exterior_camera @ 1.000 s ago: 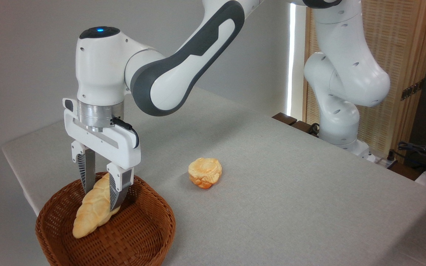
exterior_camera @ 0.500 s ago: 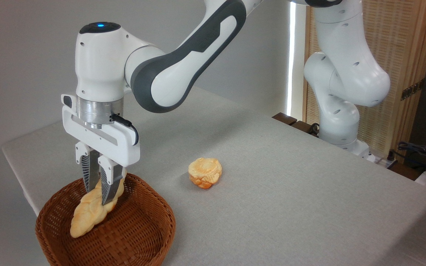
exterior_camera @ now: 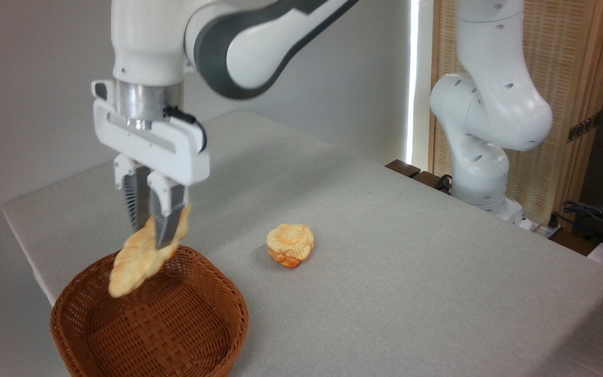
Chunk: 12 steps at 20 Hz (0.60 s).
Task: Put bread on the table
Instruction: 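Lift the bread roll out of the basket and carry it toward the round bun, then lower the bread roll onto the table beside the round bun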
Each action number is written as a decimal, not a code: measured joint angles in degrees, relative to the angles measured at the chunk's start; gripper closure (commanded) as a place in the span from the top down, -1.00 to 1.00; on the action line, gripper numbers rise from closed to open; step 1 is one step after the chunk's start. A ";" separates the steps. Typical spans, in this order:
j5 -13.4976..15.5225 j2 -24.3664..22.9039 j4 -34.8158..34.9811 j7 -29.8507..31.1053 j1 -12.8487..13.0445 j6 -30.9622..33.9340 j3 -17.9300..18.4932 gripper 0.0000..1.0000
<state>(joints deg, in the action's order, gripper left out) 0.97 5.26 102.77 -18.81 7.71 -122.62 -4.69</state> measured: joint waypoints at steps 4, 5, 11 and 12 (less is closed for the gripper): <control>0.00 -3.08 0.84 -3.02 0.09 9.38 -0.11 0.04; 0.00 -3.87 1.48 -4.60 0.15 11.92 -0.15 0.10; 0.14 -6.37 5.90 -8.47 1.30 19.91 -0.71 0.76; 0.14 -6.37 6.34 -8.47 1.73 20.22 -0.77 1.00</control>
<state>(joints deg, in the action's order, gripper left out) 1.12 -1.11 109.11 -27.28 9.44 -102.40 -5.46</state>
